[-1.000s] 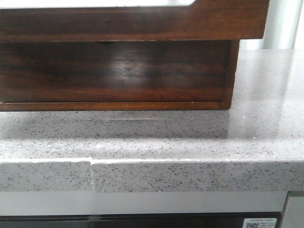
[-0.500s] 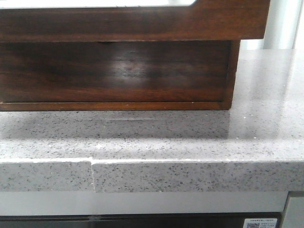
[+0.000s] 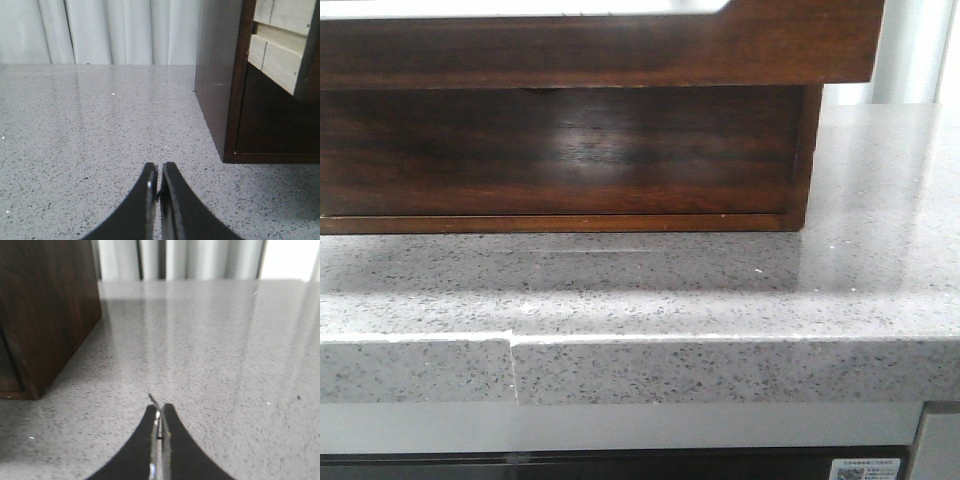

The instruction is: Put scissors in drawer with both arms

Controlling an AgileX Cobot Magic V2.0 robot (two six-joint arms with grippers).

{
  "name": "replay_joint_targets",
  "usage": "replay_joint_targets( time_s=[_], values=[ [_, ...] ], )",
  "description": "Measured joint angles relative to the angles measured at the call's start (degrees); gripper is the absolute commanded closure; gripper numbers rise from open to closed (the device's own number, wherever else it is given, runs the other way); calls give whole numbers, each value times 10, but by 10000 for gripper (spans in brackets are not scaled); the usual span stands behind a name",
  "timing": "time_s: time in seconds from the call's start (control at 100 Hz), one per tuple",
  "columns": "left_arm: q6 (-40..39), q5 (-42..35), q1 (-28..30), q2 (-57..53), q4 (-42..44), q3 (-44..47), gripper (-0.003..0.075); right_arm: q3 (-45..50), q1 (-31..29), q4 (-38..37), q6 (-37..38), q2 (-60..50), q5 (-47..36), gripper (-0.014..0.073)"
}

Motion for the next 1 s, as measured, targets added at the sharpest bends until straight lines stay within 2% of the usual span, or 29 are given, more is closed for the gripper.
replay_joint_targets(
  time_s=[0.11,0.63,0.83,1.0],
  values=[
    [0,0,0,0,0,0,741,60,-5,1,0,-40,-48,662],
    [-1,-1,0,0,0,0,741,60,-5,12,1,-68,-46,662],
    [-1,-1,0,0,0,0,741,60,-5,63,-85,-68,-35,662],
    [-1,-1,0,0,0,0,741,60,-5,74,-100,-68,-37,662]
  ],
)
